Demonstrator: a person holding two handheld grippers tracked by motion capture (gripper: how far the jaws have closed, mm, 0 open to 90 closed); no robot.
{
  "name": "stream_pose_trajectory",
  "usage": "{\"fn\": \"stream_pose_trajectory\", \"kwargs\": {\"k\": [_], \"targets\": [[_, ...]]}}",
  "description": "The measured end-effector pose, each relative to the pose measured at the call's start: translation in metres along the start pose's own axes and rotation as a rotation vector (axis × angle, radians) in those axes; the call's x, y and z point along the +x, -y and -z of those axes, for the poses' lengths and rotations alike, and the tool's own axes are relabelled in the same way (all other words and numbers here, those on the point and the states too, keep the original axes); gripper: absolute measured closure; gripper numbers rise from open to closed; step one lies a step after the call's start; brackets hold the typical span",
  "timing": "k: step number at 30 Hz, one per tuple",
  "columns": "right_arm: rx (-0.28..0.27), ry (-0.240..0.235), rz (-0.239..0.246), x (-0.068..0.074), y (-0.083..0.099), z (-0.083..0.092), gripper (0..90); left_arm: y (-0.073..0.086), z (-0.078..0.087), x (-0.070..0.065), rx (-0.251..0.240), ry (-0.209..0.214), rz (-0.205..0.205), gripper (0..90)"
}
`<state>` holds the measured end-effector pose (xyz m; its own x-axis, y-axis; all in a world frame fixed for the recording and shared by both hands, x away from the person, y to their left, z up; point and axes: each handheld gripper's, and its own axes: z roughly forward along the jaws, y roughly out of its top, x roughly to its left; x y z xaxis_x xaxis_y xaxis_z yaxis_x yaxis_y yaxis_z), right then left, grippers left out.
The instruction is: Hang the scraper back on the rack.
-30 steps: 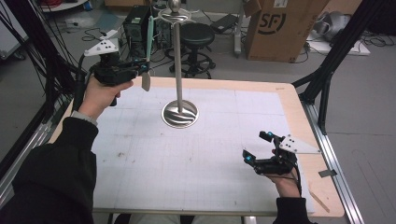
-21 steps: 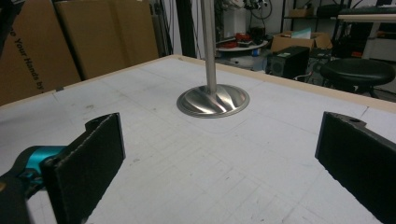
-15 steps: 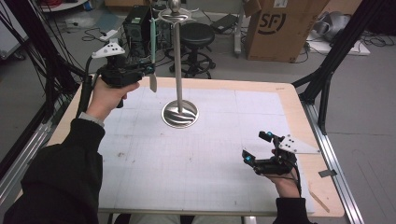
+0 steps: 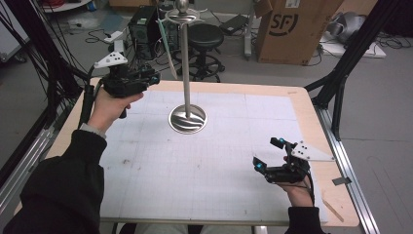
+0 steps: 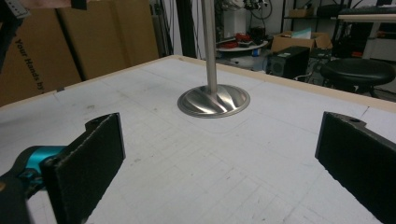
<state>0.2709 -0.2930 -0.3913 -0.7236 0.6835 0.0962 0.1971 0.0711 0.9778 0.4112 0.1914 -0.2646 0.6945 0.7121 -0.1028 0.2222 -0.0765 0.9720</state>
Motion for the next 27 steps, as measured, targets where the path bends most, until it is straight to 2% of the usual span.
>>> {"fn": "stream_pose_trajectory", "kwargs": {"k": [5,11,16,20,21,23,27], "targets": [[0.001,0.003,-0.002,0.000,0.000,0.000,0.3,0.014,0.009,0.000,-0.017,0.030,0.008,58.9],[0.012,0.000,-0.003,-0.001,0.002,-0.003,0.3,0.033,0.016,-0.003,-0.039,0.072,-0.017,48.8],[0.017,0.001,-0.005,-0.001,0.004,-0.003,0.3,0.050,0.021,-0.013,-0.039,0.085,-0.076,38.9],[0.023,0.004,-0.012,-0.001,0.005,-0.001,0.3,0.063,0.026,-0.024,-0.034,0.050,-0.180,32.5],[0.020,0.005,-0.008,-0.001,0.005,-0.001,0.3,0.069,0.027,-0.027,-0.043,0.048,-0.190,30.7],[0.020,0.004,-0.011,-0.001,0.005,-0.001,0.3,0.076,0.029,-0.031,-0.048,0.067,-0.190,25.0],[0.022,0.006,-0.005,-0.001,0.006,-0.002,0.3,0.093,0.031,-0.037,-0.041,0.132,-0.210,16.6]]}}
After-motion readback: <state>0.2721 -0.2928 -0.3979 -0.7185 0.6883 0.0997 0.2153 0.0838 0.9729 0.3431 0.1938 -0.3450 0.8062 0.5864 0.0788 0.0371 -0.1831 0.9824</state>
